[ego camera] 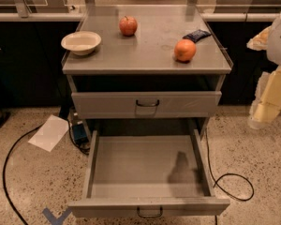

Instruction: Place orange into middle drawer

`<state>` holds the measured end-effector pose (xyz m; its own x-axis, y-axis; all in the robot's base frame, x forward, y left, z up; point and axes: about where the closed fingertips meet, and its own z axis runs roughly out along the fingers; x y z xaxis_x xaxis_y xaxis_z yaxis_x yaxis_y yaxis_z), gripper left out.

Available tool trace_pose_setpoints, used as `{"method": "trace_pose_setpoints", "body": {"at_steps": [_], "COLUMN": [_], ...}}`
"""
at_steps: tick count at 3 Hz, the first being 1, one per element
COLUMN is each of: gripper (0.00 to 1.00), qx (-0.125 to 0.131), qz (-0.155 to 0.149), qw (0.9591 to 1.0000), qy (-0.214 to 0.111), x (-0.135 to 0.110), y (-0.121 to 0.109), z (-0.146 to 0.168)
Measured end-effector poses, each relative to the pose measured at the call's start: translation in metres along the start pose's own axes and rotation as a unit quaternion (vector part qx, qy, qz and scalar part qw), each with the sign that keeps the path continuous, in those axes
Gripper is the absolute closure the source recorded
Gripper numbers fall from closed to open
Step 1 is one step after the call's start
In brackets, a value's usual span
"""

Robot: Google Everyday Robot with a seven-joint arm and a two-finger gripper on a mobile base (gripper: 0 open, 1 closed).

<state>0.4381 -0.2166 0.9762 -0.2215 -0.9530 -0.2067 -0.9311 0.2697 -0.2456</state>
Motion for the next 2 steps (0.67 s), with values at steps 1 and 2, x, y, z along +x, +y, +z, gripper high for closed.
{"method": "trace_pose_setpoints", "body": {"at_steps": [1, 2], "gripper": [0.0, 0.0], "qx": [0.0, 0.014], "qz": [0.0, -0.004], "qw": [1.0, 0.9999], "qy": [0.0, 0.0], "x": [0.0, -0.0019], "y": [-0.0001, -0.0063], "z": [0.0, -0.0014]}}
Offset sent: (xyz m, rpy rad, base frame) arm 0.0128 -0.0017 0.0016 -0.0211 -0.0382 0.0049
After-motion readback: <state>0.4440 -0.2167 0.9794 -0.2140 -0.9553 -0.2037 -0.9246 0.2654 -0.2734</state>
